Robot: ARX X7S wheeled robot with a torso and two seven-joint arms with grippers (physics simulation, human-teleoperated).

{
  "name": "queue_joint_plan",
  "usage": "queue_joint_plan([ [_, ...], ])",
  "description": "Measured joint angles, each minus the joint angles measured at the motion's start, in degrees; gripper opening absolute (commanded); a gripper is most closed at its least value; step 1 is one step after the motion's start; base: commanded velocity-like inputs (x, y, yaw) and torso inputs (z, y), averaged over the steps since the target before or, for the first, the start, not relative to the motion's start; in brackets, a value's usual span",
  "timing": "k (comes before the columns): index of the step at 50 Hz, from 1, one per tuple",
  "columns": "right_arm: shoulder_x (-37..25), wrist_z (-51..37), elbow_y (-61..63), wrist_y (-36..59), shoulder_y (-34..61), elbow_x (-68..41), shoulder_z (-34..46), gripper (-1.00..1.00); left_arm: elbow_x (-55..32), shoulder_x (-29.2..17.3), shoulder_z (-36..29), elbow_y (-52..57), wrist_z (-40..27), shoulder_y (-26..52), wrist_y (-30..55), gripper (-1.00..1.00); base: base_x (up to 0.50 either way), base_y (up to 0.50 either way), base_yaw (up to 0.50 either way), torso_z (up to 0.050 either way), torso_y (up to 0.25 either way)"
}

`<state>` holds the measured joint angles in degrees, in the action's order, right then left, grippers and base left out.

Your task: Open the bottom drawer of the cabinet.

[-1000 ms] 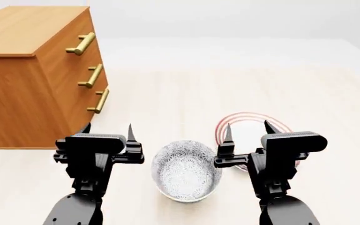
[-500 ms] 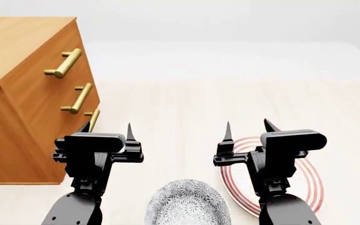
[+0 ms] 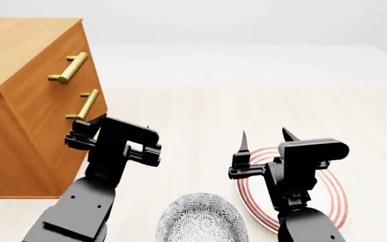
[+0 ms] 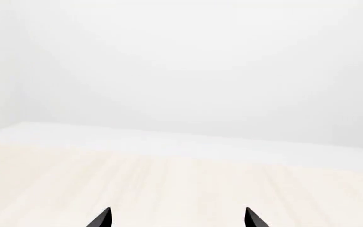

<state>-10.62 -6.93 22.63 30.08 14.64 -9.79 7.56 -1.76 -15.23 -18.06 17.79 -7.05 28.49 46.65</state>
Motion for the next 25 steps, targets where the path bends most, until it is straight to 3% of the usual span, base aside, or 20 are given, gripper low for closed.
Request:
queue_joint_plan([
  [14, -0.3, -0.3, -0.5, 0.0, 0.5, -0.4, 0.5, 1.0, 4.5, -2.3, -8.9, -7.8, 1.5, 9.4, 5.3, 1.0, 0.0, 0.0, 0.0, 0.0, 0.0],
  [25, -0.5, -0.6, -1.0, -0.5, 0.6, -0.8, 0.6, 1.0, 9.2, -1.5, -19.1, -23.0, 2.5, 14.8, 3.0, 1.0, 0.0, 0.0, 0.0, 0.0, 0.0],
])
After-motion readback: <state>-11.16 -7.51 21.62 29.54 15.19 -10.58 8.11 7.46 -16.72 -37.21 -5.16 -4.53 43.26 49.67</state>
